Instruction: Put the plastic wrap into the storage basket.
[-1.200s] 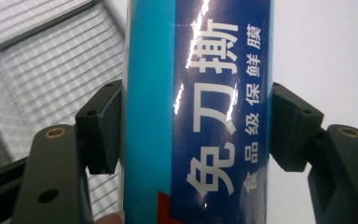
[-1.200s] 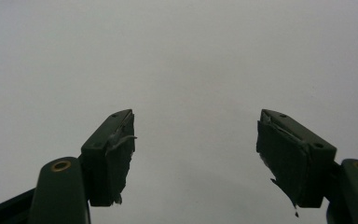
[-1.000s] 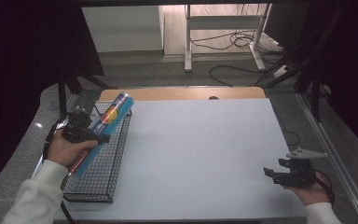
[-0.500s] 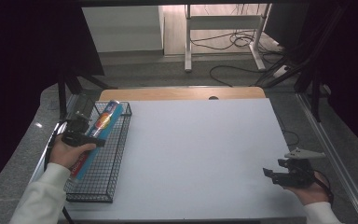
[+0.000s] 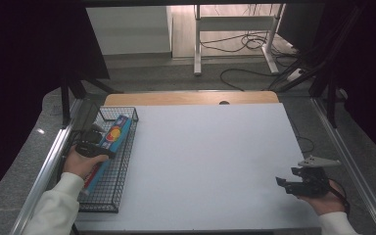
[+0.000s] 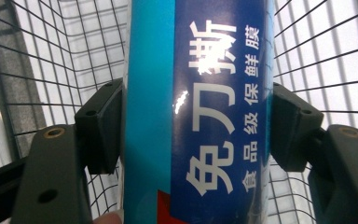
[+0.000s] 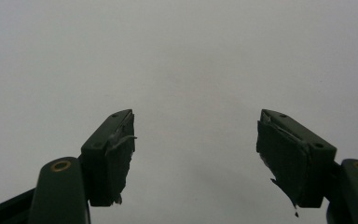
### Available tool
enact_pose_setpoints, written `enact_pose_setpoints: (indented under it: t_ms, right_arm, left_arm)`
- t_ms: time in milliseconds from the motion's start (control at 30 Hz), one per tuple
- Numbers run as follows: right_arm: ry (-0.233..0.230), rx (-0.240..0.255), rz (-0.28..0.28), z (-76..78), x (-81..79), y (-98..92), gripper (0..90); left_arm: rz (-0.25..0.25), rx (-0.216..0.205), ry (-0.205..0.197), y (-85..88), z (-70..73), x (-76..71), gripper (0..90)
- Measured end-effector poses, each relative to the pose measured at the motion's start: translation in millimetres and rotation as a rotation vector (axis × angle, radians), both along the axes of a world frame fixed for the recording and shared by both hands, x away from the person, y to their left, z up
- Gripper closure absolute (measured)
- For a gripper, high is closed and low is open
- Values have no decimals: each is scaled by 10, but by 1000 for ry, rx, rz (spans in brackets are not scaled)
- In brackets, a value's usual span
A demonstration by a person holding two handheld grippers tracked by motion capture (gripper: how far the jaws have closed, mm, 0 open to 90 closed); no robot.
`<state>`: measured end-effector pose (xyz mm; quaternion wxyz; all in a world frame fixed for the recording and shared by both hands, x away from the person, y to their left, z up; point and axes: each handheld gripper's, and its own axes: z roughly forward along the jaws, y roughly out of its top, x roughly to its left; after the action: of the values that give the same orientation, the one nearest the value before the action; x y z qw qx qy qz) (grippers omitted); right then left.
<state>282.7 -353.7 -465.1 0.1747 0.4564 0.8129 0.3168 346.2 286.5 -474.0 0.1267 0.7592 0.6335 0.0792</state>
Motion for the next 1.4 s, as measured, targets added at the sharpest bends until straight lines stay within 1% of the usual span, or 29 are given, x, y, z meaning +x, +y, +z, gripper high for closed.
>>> enact_pose_setpoints:
  t_ms: [67,100,167,200,267,300,333,400,467,500,533,667,733,767,800,833,900,933,967,1000,1033,1067,1100,1167,1200,1233,1300,1333,1400]
  right_arm:
    - [1,-2,0,0,0,1,281]
    - [-2,0,2,3,0,-5,281]
    - [-3,0,0,7,-1,-8,281]
    - [-4,2,0,15,-3,-16,281]
    - [-8,3,-4,21,-6,-25,281]
    - [-9,2,-5,23,-7,-28,281]
    - [-9,2,-6,23,-7,-29,281]
    - [-8,0,-3,27,-11,-24,281]
    - [-10,0,-1,27,-13,-17,281]
    - [-10,0,-1,27,-14,-15,281]
    - [-10,-1,-1,27,-14,-15,281]
    - [-10,1,-2,28,-13,-20,281]
    - [-8,7,2,29,-13,-24,280]
    - [-8,30,5,33,-14,-17,279]
    - [-8,30,5,33,-14,-17,279]
    - [-11,37,10,37,-13,-14,279]
    - [-24,44,27,54,-26,19,278]
    - [-24,44,27,54,-26,19,278]
    - [-32,46,39,62,-37,50,274]
    - [-32,46,39,62,-37,50,274]
    - [-34,46,42,64,-39,61,272]
    - [-38,46,51,68,-47,93,265]
    - [-40,49,57,70,-50,108,262]
    - [-42,66,65,76,-57,139,257]
    - [-43,80,72,77,-61,157,253]
    - [-43,80,72,77,-61,157,253]
    - [-42,101,81,85,-73,198,247]
    - [-42,115,92,91,-78,229,244]
    - [-46,132,107,103,-89,286,237]
  left_arm:
    - [-4,40,10,-38,-34,6,310]
    - [-6,50,18,-57,-60,9,309]
    - [-12,49,37,-82,-106,17,309]
    - [-3,35,0,-84,-78,2,299]
    - [9,44,-53,-91,28,-21,279]
    - [9,41,-80,-98,91,-38,267]
    - [1,40,-98,-113,156,-59,255]
    - [-12,41,-121,-132,228,-88,224]
    - [-19,11,-150,-148,295,-126,192]
    - [-33,-7,-169,-160,334,-153,172]
    - [-41,-16,-178,-171,353,-170,168]
    - [-113,-82,-233,-241,440,-291,161]
    - [-148,-150,-260,-287,476,-366,160]
    - [-167,-182,-270,-314,490,-404,156]
    - [-183,-212,-282,-346,500,-438,156]
    - [-202,-237,-291,-383,507,-472,155]
    - [-241,-270,-306,-463,512,-534,154]
    - [-258,-278,-316,-509,509,-565,154]
    - [-276,-281,-355,-600,506,-637,162]
    - [-276,-281,-355,-600,506,-637,167]
    - [-292,-290,-372,-655,499,-679,167]
    - [-321,-304,-386,-730,479,-732,170]
    - [-321,-304,-386,-730,479,-732,171]
    - [-338,-310,-407,-809,446,-796,176]
    - [-350,-311,-410,-845,422,-825,176]
    - [-361,-312,-413,-883,391,-855,176]
    - [-382,-295,-427,-973,317,-932,184]
    - [-398,-296,-416,-1016,282,-963,190]
    - [-426,-278,-406,-1089,228,-1019,189]
